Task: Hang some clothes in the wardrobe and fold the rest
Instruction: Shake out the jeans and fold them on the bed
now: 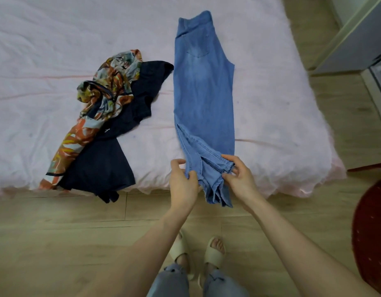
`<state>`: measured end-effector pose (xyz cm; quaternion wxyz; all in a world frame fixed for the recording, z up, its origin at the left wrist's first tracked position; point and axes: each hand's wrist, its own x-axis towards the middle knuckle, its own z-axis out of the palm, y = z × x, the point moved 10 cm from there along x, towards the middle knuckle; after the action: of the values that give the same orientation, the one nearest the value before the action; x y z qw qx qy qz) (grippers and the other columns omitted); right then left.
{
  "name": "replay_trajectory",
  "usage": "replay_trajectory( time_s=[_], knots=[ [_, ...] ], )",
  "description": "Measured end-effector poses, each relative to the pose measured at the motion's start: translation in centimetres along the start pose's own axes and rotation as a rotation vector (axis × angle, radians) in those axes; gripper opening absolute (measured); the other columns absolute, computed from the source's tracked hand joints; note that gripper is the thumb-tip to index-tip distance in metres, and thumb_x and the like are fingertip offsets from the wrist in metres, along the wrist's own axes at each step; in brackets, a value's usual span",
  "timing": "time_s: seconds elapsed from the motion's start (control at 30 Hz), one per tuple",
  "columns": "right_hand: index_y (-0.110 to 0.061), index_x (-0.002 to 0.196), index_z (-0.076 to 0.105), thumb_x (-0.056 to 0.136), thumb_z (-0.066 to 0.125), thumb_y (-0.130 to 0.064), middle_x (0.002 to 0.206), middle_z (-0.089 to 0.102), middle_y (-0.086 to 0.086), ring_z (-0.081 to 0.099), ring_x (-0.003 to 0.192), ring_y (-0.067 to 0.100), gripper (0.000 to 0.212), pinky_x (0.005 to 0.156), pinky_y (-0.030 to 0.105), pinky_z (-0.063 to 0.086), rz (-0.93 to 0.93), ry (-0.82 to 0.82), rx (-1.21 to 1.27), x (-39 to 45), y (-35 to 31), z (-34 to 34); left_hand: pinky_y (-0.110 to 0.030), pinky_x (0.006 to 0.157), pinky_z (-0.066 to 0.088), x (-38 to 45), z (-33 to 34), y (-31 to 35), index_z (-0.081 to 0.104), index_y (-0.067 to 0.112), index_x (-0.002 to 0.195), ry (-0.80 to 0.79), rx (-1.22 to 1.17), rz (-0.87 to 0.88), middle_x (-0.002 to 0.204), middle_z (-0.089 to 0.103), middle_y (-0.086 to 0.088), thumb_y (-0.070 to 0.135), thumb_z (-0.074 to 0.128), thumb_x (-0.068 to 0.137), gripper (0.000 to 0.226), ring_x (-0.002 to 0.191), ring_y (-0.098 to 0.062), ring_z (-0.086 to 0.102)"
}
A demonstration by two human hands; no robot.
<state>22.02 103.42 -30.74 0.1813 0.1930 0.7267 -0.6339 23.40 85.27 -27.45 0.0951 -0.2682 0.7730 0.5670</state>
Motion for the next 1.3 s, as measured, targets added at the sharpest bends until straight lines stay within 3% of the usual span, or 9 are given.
replay_trajectory(
  time_s=[0.13, 0.37, 0.47, 0.6, 0.7, 0.87, 1.0, 1.17, 1.3],
  knots=[
    [-0.020, 0.110, 0.060, 0.087, 0.051, 0.010, 0.108, 0.066, 0.003, 0.065, 0.096, 0.011, 0.039, 0.073, 0.018, 0.055, 0.015, -0.040, -0.078, 0.0, -0.3, 1.5, -0.014, 0.047, 0.039, 0.4, -0.4, -0.7, 0.049, 0.012, 0.113, -0.018, 0.085, -0.017, 0.069, 0.051, 0.001, 0.008, 0.047, 0.093, 0.021, 0.048, -0.004, 0.048],
    [-0.018, 0.086, 0.066, 0.088, 0.067, -0.016, 0.083, 0.071, 0.014, 0.069, 0.079, 0.023, 0.002, 0.077, 0.038, 0.055, 0.036, -0.033, -0.065, -0.3, 0.9, 3.3, -0.034, 0.075, 0.054, 1.1, 0.0, -2.4, 0.041, 0.016, 0.127, -0.068, 0.088, -0.125, 0.108, 0.064, -0.006, 0.008, 0.059, 0.085, 0.046, 0.091, -0.024, 0.065],
    [-0.016, 0.085, 0.066, 0.088, 0.067, -0.016, 0.082, 0.069, 0.010, 0.066, 0.080, 0.023, 0.003, 0.075, 0.035, 0.053, 0.040, 0.081, -0.090, -0.1, 1.1, 2.3, -0.038, 0.076, 0.054, 1.5, -0.8, -2.7, 0.051, 0.014, 0.116, -0.051, 0.191, -0.102, 0.109, 0.061, -0.005, -0.009, 0.045, 0.081, 0.042, 0.090, -0.028, 0.063],
    [-0.019, 0.119, 0.057, 0.087, 0.065, -0.010, 0.094, 0.065, 0.004, 0.064, 0.085, 0.021, 0.034, 0.079, 0.035, 0.053, 0.021, 0.234, -0.217, -0.2, 1.2, 0.3, -0.033, 0.061, 0.044, 1.7, -2.4, -2.9, 0.042, 0.014, 0.104, 0.002, 0.365, -0.096, 0.082, 0.058, -0.005, -0.006, 0.038, 0.082, 0.031, 0.070, -0.025, 0.056],
    [-0.012, 0.109, 0.064, 0.085, 0.066, -0.010, 0.100, 0.069, 0.002, 0.066, 0.090, 0.018, 0.025, 0.086, 0.039, 0.054, 0.051, 0.285, -0.278, -0.1, 1.9, -0.6, -0.034, 0.060, 0.042, 1.9, -2.9, -3.2, 0.033, 0.013, 0.105, 0.007, 0.414, -0.115, 0.082, 0.058, -0.009, 0.002, 0.044, 0.083, 0.027, 0.071, -0.030, 0.056],
    [-0.009, 0.091, 0.052, 0.083, 0.057, 0.000, 0.091, 0.061, 0.011, 0.058, 0.072, 0.024, 0.013, 0.065, 0.031, 0.047, 0.098, 0.251, -0.236, -0.5, 2.4, 0.0, -0.034, 0.064, 0.053, 1.9, -2.4, -3.9, 0.048, 0.013, 0.106, -0.088, 0.338, -0.188, 0.077, 0.062, -0.002, 0.004, 0.057, 0.075, 0.033, 0.073, -0.024, 0.062],
    [-0.013, 0.119, 0.051, 0.085, 0.050, 0.005, 0.107, 0.059, 0.006, 0.062, 0.092, 0.023, 0.039, 0.078, 0.033, 0.051, 0.119, 0.123, -0.212, -0.9, 3.0, 2.3, -0.044, 0.071, 0.059, 1.7, -1.4, -5.2, 0.062, 0.012, 0.094, -0.169, 0.194, -0.244, 0.076, 0.070, -0.009, 0.000, 0.054, 0.072, 0.026, 0.071, -0.027, 0.068],
    [-0.016, 0.115, 0.067, 0.082, 0.047, 0.010, 0.097, 0.072, 0.002, 0.068, 0.088, 0.018, 0.047, 0.076, 0.031, 0.057, -0.070, -0.107, -0.318, -2.3, 1.5, 6.9, -0.040, 0.076, 0.057, 1.0, 0.4, -5.4, 0.063, 0.001, 0.097, -0.277, -0.006, -0.310, 0.077, 0.065, -0.015, -0.010, 0.045, 0.079, 0.028, 0.068, -0.024, 0.061],
    [-0.019, 0.122, 0.066, 0.085, 0.049, 0.005, 0.106, 0.072, 0.001, 0.066, 0.096, 0.015, 0.047, 0.086, 0.032, 0.054, -0.135, -0.049, -0.384, -2.9, 1.2, 7.1, -0.042, 0.079, 0.056, 0.9, 1.1, -6.4, 0.062, 0.004, 0.093, -0.283, -0.094, -0.387, 0.091, 0.065, -0.020, 0.004, 0.043, 0.087, 0.020, 0.077, -0.025, 0.061]
  ],
)
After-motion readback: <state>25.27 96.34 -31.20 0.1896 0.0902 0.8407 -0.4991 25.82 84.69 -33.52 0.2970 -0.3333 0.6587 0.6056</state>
